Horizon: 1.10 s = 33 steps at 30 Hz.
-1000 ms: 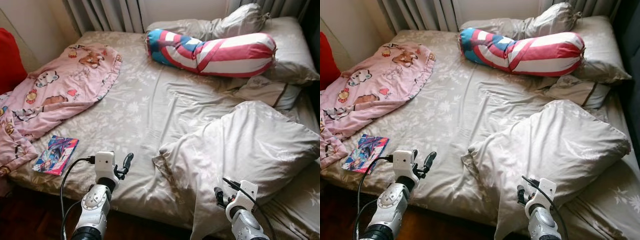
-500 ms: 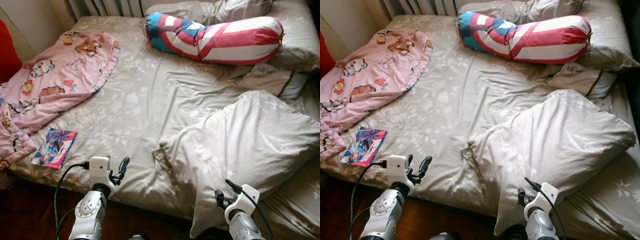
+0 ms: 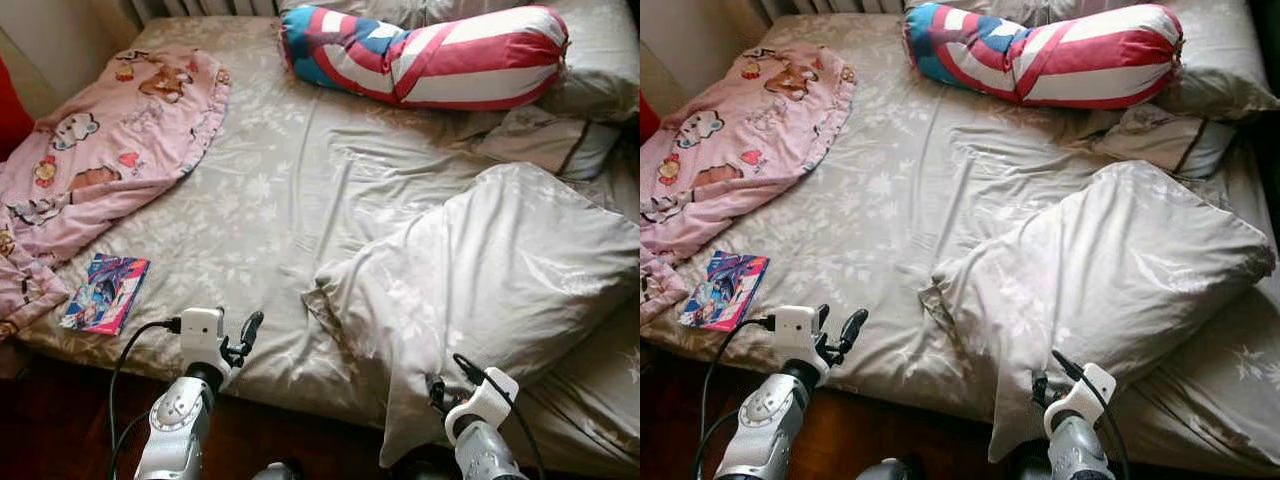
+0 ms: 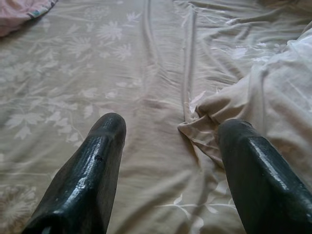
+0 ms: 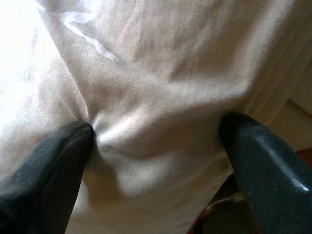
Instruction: Clean up the room
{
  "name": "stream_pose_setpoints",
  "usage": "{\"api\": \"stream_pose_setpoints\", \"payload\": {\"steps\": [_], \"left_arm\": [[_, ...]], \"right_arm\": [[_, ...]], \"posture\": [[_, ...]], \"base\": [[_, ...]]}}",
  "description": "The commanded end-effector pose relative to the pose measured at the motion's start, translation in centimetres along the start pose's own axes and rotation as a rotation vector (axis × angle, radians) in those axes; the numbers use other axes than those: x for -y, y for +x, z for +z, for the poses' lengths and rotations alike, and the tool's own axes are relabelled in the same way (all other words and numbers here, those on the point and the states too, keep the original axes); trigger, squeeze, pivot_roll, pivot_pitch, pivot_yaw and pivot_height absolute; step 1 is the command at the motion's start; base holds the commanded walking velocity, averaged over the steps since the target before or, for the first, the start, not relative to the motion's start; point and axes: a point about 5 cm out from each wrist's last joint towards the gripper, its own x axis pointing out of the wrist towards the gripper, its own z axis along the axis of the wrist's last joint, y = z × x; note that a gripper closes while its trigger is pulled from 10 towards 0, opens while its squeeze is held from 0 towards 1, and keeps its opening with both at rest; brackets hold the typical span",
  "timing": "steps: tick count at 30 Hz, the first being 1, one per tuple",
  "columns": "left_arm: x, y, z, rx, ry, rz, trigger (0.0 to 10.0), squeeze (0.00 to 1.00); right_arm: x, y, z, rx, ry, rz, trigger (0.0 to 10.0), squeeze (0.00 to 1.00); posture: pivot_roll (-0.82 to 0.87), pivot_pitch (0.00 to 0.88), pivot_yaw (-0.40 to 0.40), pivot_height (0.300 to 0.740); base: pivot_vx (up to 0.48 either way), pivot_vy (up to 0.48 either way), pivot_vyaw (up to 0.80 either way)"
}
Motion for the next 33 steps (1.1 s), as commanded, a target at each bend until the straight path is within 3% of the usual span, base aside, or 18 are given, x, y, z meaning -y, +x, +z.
{"api": "stream_pose_setpoints", "payload": {"steps": [1,13,19,21,33], "left_arm": [[-0.7,-0.7,-0.5,-0.037,0.006,0.014,10.0,0.0],[-0.6,-0.3,-0.1,-0.04,0.01,0.001,10.0,0.0],[-0.5,-0.2,0.0,-0.04,0.009,-0.006,10.0,0.0],[-0.6,-0.2,0.1,-0.04,0.013,-0.005,10.0,0.0],[-0.4,-1.0,0.8,-0.015,0.042,-0.03,10.0,0.0]], "right_arm": [[0.2,-0.3,-1.5,-0.046,0.028,-0.02,10.0,1.0],[1.4,-0.6,-1.4,-0.006,0.076,-0.074,10.0,1.0],[1.3,-0.5,-0.8,0.036,0.135,-0.041,10.0,1.0],[1.3,-0.5,-1.2,0.01,0.128,-0.044,10.0,0.0],[1.5,-1.0,-3.2,-0.081,0.046,-0.056,10.0,0.0]], "posture": [[0.15,0.267,0.136,0.74],[0.15,0.255,0.146,0.74],[0.14,0.252,0.15,0.74],[0.15,0.251,0.15,0.74],[0.18,0.289,0.168,0.74]], "base": [[0.0,0.0,0.0],[0.0,0.0,0.0],[0.0,0.0,0.0],[0.0,0.0,0.0],[0.0,0.0,0.0]]}}
